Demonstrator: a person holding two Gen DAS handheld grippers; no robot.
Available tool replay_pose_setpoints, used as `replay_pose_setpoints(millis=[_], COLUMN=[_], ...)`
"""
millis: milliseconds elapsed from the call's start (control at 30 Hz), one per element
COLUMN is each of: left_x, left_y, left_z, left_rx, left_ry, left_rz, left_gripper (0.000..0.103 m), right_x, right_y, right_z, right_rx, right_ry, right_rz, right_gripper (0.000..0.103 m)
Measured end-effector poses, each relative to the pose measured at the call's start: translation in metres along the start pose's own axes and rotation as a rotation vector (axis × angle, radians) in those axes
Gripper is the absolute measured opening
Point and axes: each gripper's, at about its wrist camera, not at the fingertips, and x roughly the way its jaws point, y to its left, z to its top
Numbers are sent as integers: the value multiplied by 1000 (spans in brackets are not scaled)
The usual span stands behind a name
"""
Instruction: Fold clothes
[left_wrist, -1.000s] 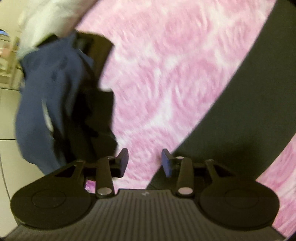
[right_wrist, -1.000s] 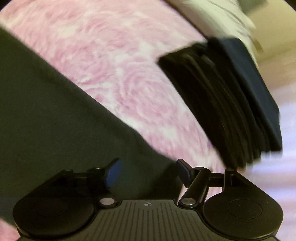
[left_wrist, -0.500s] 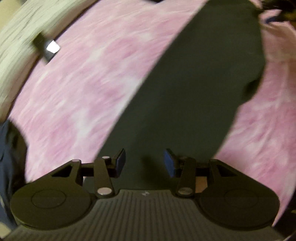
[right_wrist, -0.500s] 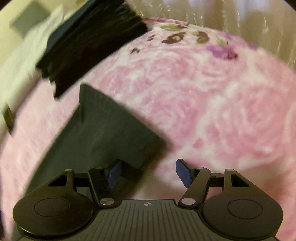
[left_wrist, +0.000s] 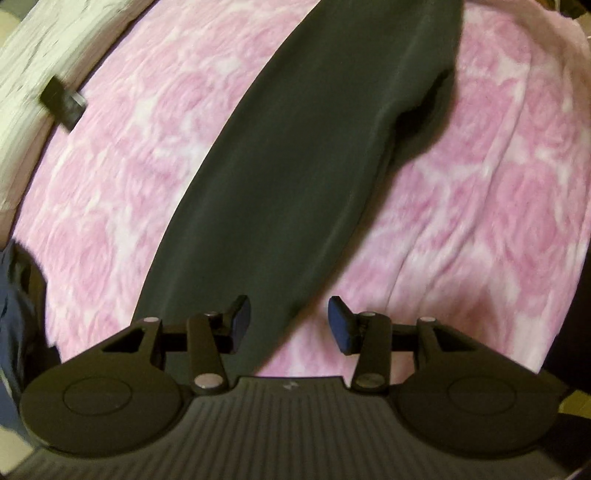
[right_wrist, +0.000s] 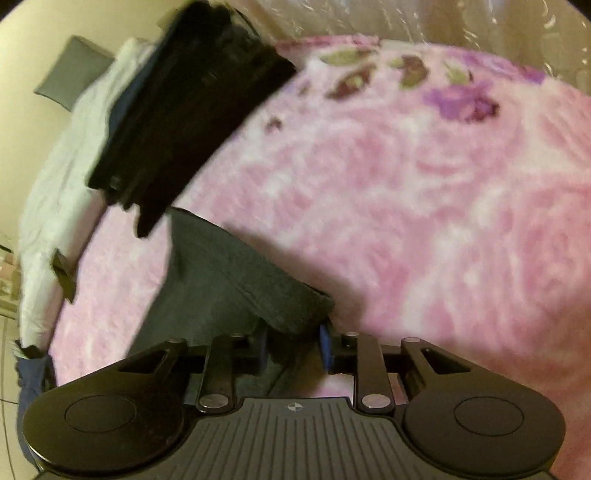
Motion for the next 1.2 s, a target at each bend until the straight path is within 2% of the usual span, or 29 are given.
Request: replay_pose_setpoints(millis=[33, 67, 133, 200, 333, 400, 433, 467, 500, 600, 700, 800, 933, 1000, 1100, 1200], left_x=[-1, -2, -1, 2, 16, 28, 37, 46, 52, 51, 33, 25, 28, 29, 32, 33], left_y=[2, 4, 4, 1, -18, -30, -35, -38, -37, -19, 18, 41, 50, 51, 47, 24], left_z=[-7, -13, -22, -24, -8, 2, 7, 10, 12, 18, 26, 36, 44, 43, 35, 25], left_rx=[-9, -13, -5, 22, 121, 198, 244, 285, 310, 311, 195, 143, 151, 163, 200, 296], left_ry=[3, 0, -21, -69, -225, -283, -298, -300, -300, -322, -353, -380, -404, -415, -428, -444], left_rz=[12, 18, 24, 25, -8, -24, -32, -37, -42, -77, -142, -165, -169, -168, -169, -171], left_gripper=[41, 41, 41, 41, 41, 41, 34, 25, 5, 5, 5, 5, 5, 5, 5, 8], right_x=[2, -3, -15, -25, -37, -40, -39, -38, -35, -25, -10, 13, 58, 72, 67, 29], right_y=[1, 7, 21, 35, 71, 89, 100, 111, 122, 155, 186, 212, 230, 233, 233, 211], right_z=[-1, -6, -21, -42, -99, -129, -146, -163, -178, -217, -244, -253, -254, -255, -256, -258], right_rx=[-13, -42, -101, -127, -211, -248, -265, -285, -316, -426, -554, -584, -554, -573, -657, -616], right_ry=[3, -14, -50, -48, -42, -31, -24, -18, -4, 35, 29, -15, -27, -55, -163, -200], right_rz=[-19, -41, -70, -72, -88, -96, -102, -102, -100, -114, -172, -240, -384, -416, -523, -563], right_gripper=[61, 72, 72, 72, 72, 82, 98, 102, 102, 102, 102, 102, 102, 102, 102, 102])
